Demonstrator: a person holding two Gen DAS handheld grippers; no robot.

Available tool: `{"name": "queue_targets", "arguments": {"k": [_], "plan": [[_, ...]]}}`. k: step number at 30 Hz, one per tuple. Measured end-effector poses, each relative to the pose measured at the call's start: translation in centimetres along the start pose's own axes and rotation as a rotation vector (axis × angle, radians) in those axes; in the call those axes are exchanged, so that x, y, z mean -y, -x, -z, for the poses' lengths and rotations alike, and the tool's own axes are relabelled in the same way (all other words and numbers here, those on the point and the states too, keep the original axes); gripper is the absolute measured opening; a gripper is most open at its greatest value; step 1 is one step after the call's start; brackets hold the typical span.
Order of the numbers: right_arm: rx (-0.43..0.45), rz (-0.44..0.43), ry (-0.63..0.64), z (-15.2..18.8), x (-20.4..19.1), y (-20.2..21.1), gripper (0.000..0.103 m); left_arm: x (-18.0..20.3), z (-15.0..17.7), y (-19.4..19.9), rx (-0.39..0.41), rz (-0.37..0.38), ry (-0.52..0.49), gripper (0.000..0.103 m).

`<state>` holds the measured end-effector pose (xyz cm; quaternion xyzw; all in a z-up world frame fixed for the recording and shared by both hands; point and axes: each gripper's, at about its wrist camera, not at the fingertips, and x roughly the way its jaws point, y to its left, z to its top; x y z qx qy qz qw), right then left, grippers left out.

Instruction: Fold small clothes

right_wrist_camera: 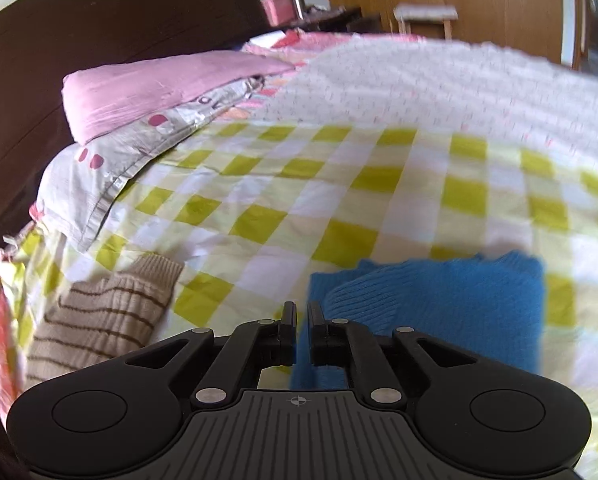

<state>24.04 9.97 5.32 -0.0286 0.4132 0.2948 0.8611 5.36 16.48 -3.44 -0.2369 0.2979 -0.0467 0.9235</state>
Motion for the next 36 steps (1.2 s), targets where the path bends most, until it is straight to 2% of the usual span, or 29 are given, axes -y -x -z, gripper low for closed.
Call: {"name": "queue_targets", "arguments": {"k": [5,8,13,15,19,21,23,27,31,34,35,36], "plan": [[-0.036,0.021,0.022,1.3,1.3,1.2,0.013,0.9,-0.4,0.9,0.049,0.03,-0.018,0.028],[-0.045,0.039,0.019,2.6,2.1,1.4,0.015,1.8,-0.3,1.3,0.072,0.052,-0.063,0.035],[-0.042,0.046,-0.024,3.5,3.9,2.1,0.015,2.9,-0.3,-1.2,0.044,0.026,-0.126,0.036],[-0.047,0.037,-0.045,3.4,4.4,1.9,0.015,2.4,-0.3,-2.4,0.011,0.003,-0.11,0.036],[-0.078,0.019,-0.015,3.1,3.4,0.0,0.015,1.0,0.2,-2.8,-0.034,-0.039,-0.077,0.035],[-0.141,-0.047,-0.042,3.3,2.8,-2.3,0.015,0.8,0.4,-2.6,-0.041,-0.049,-0.089,0.035],[-0.185,-0.05,-0.06,3.9,2.0,-4.6,0.015,0.7,0.4,-2.4,-0.037,-0.072,-0.106,0.035],[-0.168,-0.071,-0.081,3.8,1.2,-5.9,0.015,-0.4,-0.2,-2.2,-0.025,-0.102,-0.074,0.035],[-0.182,-0.113,-0.163,3.2,2.7,-5.5,0.014,-0.8,-0.4,-1.9,-0.027,-0.077,-0.043,0.035],[-0.094,-0.041,-0.086,2.1,2.4,-3.1,0.016,-0.3,-0.2,-1.8,-0.025,-0.077,-0.061,0.035],[-0.07,-0.009,-0.059,1.7,2.2,-2.6,0.021,-0.3,-0.1,-1.9,-0.027,-0.078,-0.069,0.035],[-0.06,0.02,-0.045,1.4,2.1,-2.5,0.033,-0.2,0.0,-2.0,-0.031,-0.079,-0.076,0.035]]}}
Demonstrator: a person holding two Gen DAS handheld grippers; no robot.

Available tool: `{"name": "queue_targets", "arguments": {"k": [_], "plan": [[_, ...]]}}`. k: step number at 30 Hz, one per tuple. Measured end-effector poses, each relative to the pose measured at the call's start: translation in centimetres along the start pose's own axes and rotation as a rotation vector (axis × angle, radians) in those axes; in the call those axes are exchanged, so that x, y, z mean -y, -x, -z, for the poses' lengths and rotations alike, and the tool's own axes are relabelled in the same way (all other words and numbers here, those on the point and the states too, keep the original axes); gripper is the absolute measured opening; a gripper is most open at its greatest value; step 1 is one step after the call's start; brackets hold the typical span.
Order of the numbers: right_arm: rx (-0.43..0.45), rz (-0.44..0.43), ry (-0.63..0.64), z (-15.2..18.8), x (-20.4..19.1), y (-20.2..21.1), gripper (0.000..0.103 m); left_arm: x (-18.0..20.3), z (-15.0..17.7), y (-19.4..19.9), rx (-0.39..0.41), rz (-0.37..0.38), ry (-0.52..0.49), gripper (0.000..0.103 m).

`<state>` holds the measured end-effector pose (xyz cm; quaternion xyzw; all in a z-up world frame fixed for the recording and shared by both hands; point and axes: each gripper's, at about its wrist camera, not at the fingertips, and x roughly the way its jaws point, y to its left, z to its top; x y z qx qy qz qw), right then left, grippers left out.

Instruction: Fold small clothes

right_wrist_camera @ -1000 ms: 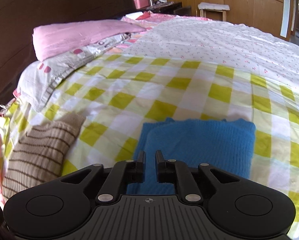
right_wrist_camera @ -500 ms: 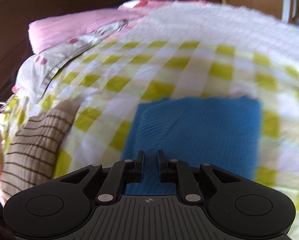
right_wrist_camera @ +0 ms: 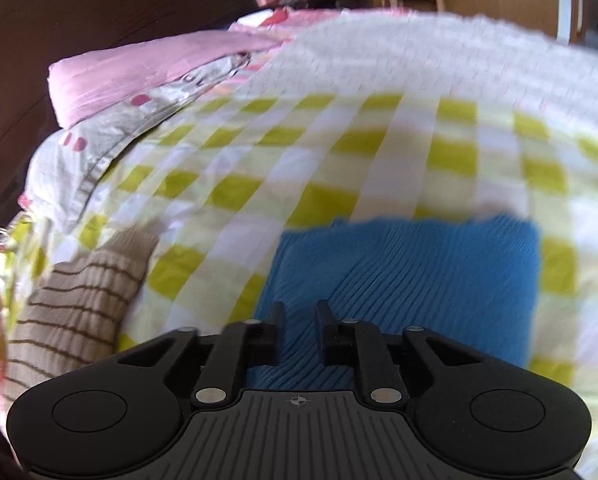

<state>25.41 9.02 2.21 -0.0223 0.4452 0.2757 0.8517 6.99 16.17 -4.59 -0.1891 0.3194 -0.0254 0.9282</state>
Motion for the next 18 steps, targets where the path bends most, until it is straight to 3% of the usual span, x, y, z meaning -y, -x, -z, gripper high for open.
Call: {"name": "queue_targets", "arguments": {"k": [2,6,7,9,10,11,14,18], "plan": [[-0.035,0.023,0.008,-0.3,-0.3,-0.8,0.043,0.0,0.1,-0.1,-0.004,-0.002,-0.006,0.035],[-0.044,0.102,0.077,0.3,-2.4,-3.0,0.044,-0.3,-0.3,-0.5,-0.009,0.002,0.0,0.035],[-0.046,0.139,0.105,0.5,-2.9,-3.8,0.041,-0.4,-0.4,-0.7,-0.01,0.003,0.0,0.035],[-0.041,0.191,0.137,0.6,-3.2,-4.7,0.026,-0.4,-0.4,-0.8,-0.008,0.003,-0.002,0.035],[-0.04,0.189,0.126,0.5,-2.9,-4.6,0.023,-0.4,-0.5,-0.8,-0.007,0.005,-0.003,0.035],[-0.037,0.163,0.093,0.1,-2.4,-4.2,0.011,-0.5,-0.5,-0.7,-0.006,0.009,-0.002,0.035],[0.006,0.072,0.006,-0.7,-1.6,-1.7,0.011,-0.7,-0.5,-0.6,-0.003,0.021,0.01,0.035],[0.053,0.02,0.005,-1.4,-2.9,-1.0,0.011,-0.9,-0.4,-0.9,-0.008,0.017,0.009,0.035]]}}
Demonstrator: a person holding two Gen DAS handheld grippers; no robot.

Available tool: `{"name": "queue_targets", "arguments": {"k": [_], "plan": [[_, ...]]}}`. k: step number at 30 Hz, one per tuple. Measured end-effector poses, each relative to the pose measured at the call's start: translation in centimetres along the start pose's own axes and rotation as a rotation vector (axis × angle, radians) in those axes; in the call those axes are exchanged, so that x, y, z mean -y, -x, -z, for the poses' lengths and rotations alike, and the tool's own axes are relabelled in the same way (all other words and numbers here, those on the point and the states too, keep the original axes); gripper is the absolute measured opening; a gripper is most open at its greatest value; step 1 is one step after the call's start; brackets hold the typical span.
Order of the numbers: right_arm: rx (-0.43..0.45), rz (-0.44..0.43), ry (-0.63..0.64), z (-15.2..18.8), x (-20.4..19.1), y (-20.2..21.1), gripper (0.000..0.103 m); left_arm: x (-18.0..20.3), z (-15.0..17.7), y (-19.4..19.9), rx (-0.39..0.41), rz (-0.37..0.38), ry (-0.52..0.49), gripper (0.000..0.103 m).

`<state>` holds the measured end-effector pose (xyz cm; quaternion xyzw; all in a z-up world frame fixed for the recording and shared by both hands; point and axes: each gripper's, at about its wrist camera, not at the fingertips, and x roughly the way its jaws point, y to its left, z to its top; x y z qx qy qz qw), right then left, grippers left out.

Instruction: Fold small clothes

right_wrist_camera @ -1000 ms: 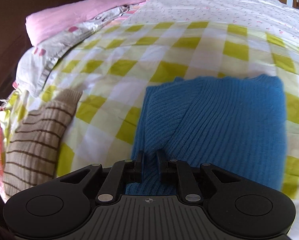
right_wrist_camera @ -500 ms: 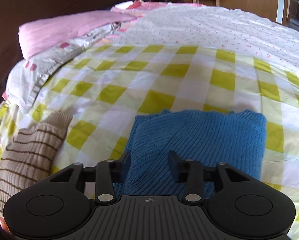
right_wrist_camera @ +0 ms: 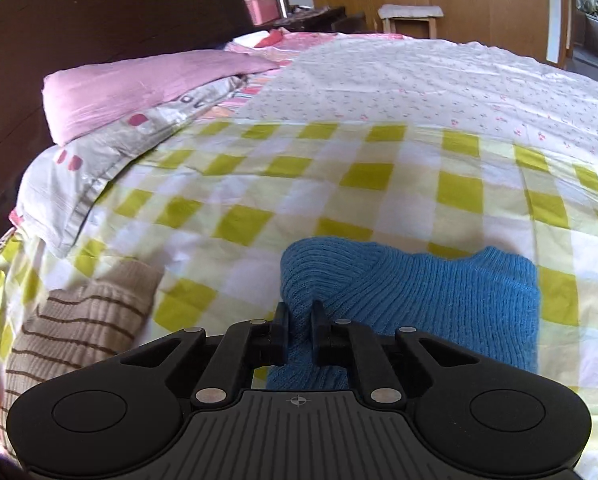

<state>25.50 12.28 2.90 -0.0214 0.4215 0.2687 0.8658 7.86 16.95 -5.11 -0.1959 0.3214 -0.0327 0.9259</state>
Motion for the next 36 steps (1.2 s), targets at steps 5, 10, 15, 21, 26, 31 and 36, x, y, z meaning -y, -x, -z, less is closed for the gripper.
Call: {"name": "queue_targets", "arguments": {"k": [5,10,15,21,26,31,36], "plan": [[-0.105,0.008,0.027,1.7,-0.3,-4.7,0.017,0.0,0.0,0.3,-0.006,-0.023,-0.014,0.035],[-0.053,-0.109,-0.044,0.9,2.1,0.7,0.021,0.0,0.1,0.3,-0.019,-0.035,-0.016,0.036],[0.077,-0.071,0.013,4.9,5.6,9.8,0.033,0.4,0.1,0.3,-0.02,-0.055,-0.013,0.036],[0.115,0.064,0.11,14.2,8.0,13.4,0.053,1.2,0.1,1.0,-0.01,-0.097,-0.023,0.036],[0.102,0.101,0.142,16.7,7.4,9.8,0.049,2.3,-0.5,3.4,0.033,-0.117,-0.065,0.036],[0.083,0.092,0.01,16.4,8.3,7.5,0.015,4.7,-2.8,4.2,0.13,-0.101,-0.136,0.036],[0.075,0.085,-0.028,16.6,9.2,8.2,0.007,6.5,-4.8,-1.6,0.06,-0.145,-0.225,0.036]]}}
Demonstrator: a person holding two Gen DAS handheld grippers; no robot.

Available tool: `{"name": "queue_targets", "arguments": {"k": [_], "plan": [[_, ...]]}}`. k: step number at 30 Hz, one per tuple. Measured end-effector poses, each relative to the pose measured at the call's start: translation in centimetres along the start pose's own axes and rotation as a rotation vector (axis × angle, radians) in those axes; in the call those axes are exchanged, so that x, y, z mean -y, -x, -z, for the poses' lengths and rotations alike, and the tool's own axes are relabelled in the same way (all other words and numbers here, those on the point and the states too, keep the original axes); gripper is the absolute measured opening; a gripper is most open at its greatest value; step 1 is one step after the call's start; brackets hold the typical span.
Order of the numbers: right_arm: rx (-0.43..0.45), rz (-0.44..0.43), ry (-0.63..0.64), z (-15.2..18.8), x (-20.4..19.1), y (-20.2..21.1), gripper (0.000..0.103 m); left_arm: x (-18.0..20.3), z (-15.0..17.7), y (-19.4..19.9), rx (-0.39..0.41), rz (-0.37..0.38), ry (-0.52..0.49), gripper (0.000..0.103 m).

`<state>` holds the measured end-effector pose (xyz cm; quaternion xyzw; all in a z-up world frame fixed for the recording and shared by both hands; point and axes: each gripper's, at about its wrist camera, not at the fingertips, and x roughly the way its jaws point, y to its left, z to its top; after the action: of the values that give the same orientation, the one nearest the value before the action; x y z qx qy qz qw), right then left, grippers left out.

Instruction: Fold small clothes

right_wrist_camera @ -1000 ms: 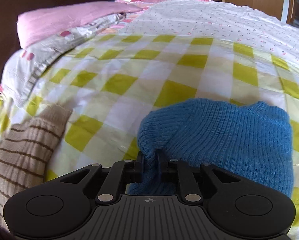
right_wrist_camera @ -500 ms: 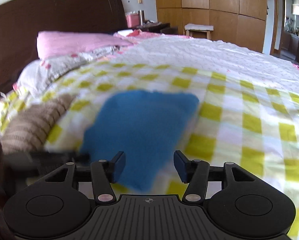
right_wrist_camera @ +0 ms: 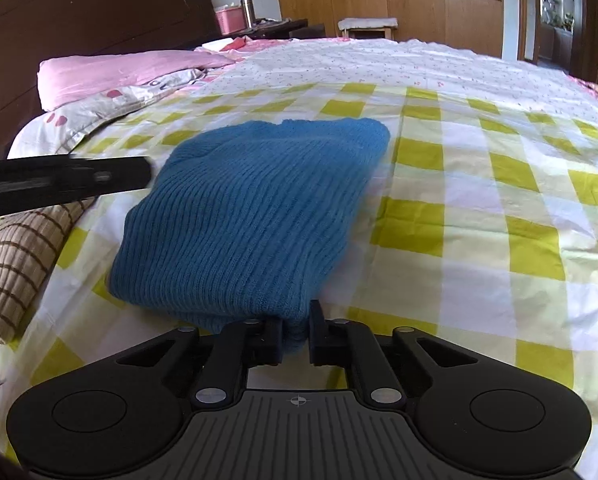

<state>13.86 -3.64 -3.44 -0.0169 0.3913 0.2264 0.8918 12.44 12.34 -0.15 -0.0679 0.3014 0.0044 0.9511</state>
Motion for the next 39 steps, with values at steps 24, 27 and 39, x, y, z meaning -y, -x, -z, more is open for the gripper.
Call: {"name": "queue_targets", "arguments": {"k": [24,27,39], "plan": [[-0.008,-0.272,-0.392,-4.4,6.8,-3.6,0.069,-5.5,-1.1,-2.6,-0.083,0.075,0.142,0.052],[-0.016,-0.288,-0.396,-4.3,6.3,-4.7,0.072,-6.1,-0.8,-4.0,-0.109,0.08,0.161,0.057],[-0.054,-0.378,-0.441,-3.9,6.2,-5.7,0.053,-5.2,-0.2,-5.8,-0.155,0.218,0.202,0.055]]}}
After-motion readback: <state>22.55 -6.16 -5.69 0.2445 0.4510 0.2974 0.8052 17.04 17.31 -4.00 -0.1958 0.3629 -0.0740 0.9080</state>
